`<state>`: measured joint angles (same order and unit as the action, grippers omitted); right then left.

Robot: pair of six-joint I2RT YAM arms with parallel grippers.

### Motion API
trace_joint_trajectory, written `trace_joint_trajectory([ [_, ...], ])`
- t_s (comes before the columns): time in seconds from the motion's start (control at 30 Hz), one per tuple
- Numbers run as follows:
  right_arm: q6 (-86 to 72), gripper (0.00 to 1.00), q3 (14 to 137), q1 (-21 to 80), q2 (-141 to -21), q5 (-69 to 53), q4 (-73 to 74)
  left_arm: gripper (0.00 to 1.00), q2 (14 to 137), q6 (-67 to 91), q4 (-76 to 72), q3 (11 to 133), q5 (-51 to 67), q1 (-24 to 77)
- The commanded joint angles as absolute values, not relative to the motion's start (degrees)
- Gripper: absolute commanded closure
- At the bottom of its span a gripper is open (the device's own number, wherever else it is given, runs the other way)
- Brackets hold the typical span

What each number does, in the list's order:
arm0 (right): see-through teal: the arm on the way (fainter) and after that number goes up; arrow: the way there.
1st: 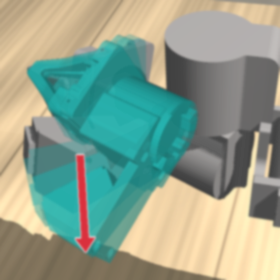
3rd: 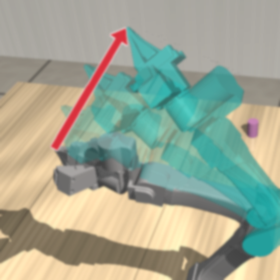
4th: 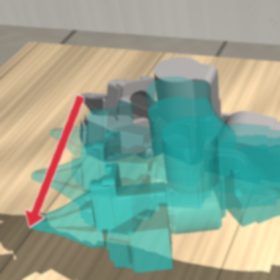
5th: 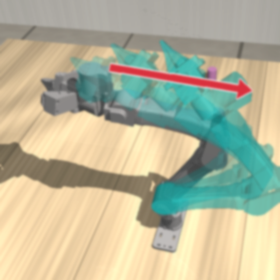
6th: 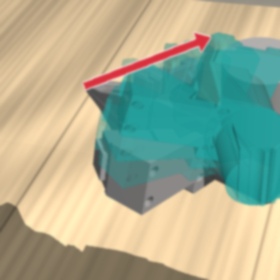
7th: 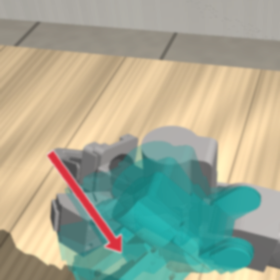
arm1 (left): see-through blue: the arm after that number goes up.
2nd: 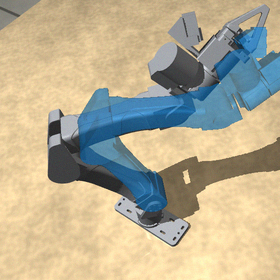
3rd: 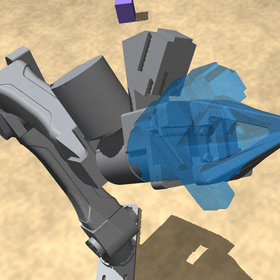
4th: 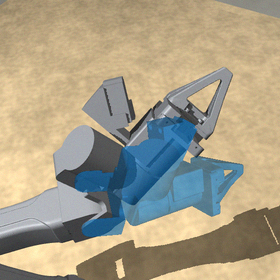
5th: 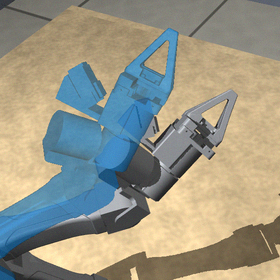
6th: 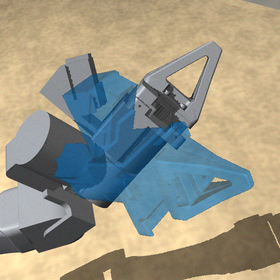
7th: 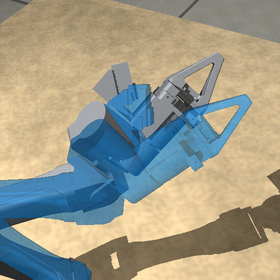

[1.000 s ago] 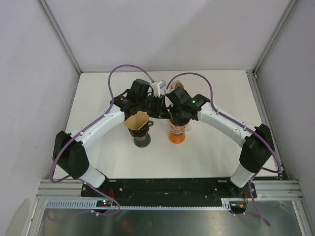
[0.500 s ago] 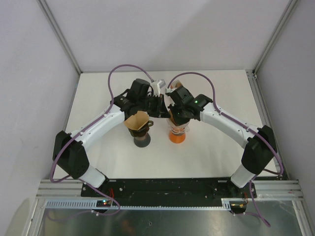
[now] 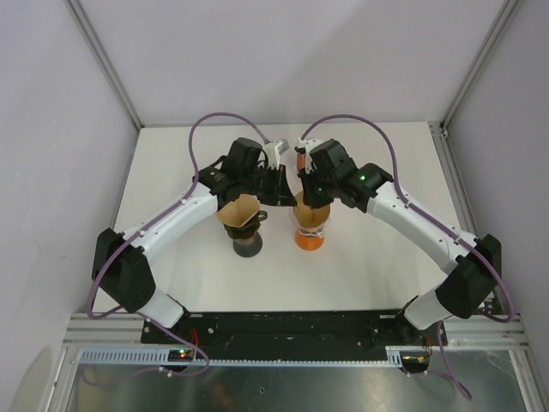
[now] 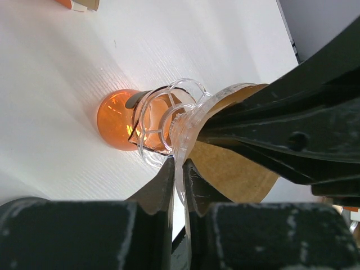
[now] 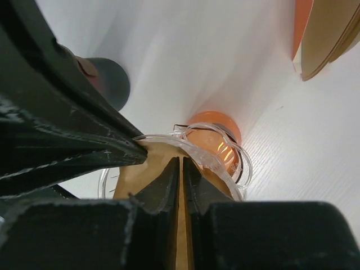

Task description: Place the coffee filter in the dripper

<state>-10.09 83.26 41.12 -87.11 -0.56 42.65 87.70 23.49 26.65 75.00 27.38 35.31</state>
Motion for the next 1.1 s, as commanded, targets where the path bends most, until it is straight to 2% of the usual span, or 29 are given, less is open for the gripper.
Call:
trace_joint_trajectory([
  [0.0, -8.7, 0.88, 83.3, 40.4, -83.5, -3.3, 38.9, 0.89, 85.9, 22.2, 27.1, 76.3, 26.8, 35.9],
  [0.13, -8.6, 0.82, 83.0, 40.2, -80.7, -5.2, 37.6, 0.89, 85.8, 22.2, 27.1, 76.5, 26.7, 36.0],
  [0.23, -9.2, 0.72, 81.7, 40.2, -77.2, -4.2, 36.8, 0.88, 85.7, 22.1, 27.1, 76.5, 26.6, 36.1],
  [0.37, -12.5, 0.61, 79.7, 40.3, -72.0, 3.6, 37.8, 0.87, 85.3, 22.0, 27.1, 76.4, 26.4, 36.1],
  [0.47, -14.7, 0.48, 78.5, 41.0, -69.5, 10.9, 39.6, 0.87, 85.1, 22.0, 27.1, 76.3, 26.3, 36.1],
  [0.6, -16.3, 0.40, 75.8, 39.4, -69.3, 11.0, 41.4, 0.86, 85.2, 22.0, 27.2, 76.3, 26.4, 36.1],
  [0.77, -16.9, 0.43, 72.7, 36.6, -70.3, 3.9, 39.3, 0.85, 85.2, 22.0, 27.1, 76.5, 26.4, 36.1],
  [0.93, -16.7, 0.60, 70.3, 34.6, -71.4, -1.3, 37.2, 0.84, 85.2, 21.9, 27.1, 76.5, 26.4, 36.1],
  [1.07, -17.0, 0.73, 69.1, 33.0, -72.2, -3.6, 36.4, 0.78, 85.0, 21.9, 27.1, 76.6, 26.4, 36.1],
])
